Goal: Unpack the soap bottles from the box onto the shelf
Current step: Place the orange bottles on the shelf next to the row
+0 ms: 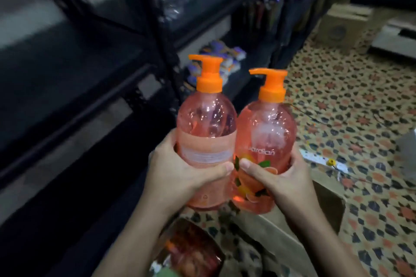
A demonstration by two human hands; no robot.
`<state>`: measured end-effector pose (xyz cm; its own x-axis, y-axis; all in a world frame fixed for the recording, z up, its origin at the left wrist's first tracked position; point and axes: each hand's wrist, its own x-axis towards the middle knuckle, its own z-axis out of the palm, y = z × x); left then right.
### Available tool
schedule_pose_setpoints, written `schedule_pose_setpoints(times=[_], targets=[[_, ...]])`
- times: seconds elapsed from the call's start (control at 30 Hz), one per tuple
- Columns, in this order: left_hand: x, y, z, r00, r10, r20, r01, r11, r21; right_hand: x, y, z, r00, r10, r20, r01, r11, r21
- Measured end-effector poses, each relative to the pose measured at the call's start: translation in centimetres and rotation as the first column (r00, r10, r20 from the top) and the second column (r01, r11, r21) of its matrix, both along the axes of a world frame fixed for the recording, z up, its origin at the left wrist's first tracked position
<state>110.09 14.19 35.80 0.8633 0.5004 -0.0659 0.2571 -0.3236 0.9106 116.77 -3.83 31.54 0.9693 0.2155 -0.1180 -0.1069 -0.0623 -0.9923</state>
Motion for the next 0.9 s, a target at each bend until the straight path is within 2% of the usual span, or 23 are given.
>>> schedule_pose_setpoints(times=[0.17, 0.33, 0.43, 0.63, 0.9], targets=[[-7.5, 4.3, 10.7, 0.970, 0.149, 0.192, -0.177, 0.975, 0.137, -3.6, 6.3, 10.6, 0.964, 0.165, 0.210, -0.181, 0.982, 0.058], [-13.9, 8.8, 18.6, 0.861, 0.317, 0.398, -0.423, 0.881, 0.212, -6.1, 13.8, 18.9, 0.857, 0.341, 0.385, -0.406, 0.908, 0.100], [-16.0, 10.9, 20.8, 0.785, 0.390, 0.481, -0.545, 0.804, 0.238, -7.3, 17.6, 21.8, 0.796, 0.405, 0.450, -0.496, 0.862, 0.102], [-19.6, 14.9, 22.0, 0.642, 0.534, 0.550, -0.739, 0.624, 0.256, -9.5, 24.0, 24.5, 0.675, 0.522, 0.521, -0.651, 0.754, 0.087], [-22.8, 18.1, 20.6, 0.492, 0.645, 0.585, -0.867, 0.419, 0.268, -12.0, 30.1, 24.1, 0.574, 0.634, 0.518, -0.742, 0.671, 0.001]])
